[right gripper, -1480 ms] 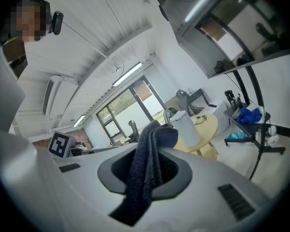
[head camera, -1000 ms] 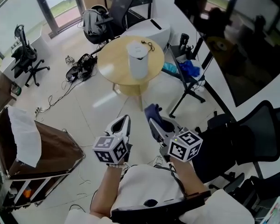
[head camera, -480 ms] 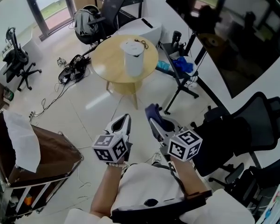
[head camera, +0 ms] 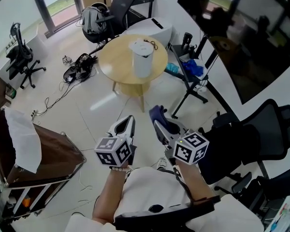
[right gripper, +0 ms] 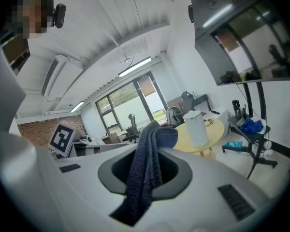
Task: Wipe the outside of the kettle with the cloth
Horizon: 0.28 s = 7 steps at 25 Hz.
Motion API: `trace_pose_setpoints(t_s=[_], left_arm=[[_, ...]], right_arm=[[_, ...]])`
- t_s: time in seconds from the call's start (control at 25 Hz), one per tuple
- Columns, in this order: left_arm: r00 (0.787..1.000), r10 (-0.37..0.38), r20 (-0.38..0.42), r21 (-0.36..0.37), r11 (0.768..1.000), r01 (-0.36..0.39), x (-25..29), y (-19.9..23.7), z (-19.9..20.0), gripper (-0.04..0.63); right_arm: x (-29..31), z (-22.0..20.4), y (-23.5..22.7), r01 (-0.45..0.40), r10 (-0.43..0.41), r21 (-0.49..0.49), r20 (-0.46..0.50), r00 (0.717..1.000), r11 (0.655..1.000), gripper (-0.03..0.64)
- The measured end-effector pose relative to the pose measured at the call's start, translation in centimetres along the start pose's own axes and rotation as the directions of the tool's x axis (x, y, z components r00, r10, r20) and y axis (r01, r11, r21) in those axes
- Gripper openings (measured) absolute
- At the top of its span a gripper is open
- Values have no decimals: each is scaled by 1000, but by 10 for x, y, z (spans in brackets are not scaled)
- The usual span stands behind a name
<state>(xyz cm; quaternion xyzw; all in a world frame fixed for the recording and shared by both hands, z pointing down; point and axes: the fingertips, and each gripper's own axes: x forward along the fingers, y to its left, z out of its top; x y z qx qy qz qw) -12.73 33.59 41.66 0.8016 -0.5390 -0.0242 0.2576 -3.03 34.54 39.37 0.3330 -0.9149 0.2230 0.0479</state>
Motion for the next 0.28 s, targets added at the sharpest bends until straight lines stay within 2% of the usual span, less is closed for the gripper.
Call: trace_pose_setpoints(t_s=[0.28], left_arm=[[1000, 13, -3, 6, 1000, -13, 8, -4, 1, 0]], right_arm=[[2, 7, -4, -22, 22, -9, 2, 1000, 1000, 64]])
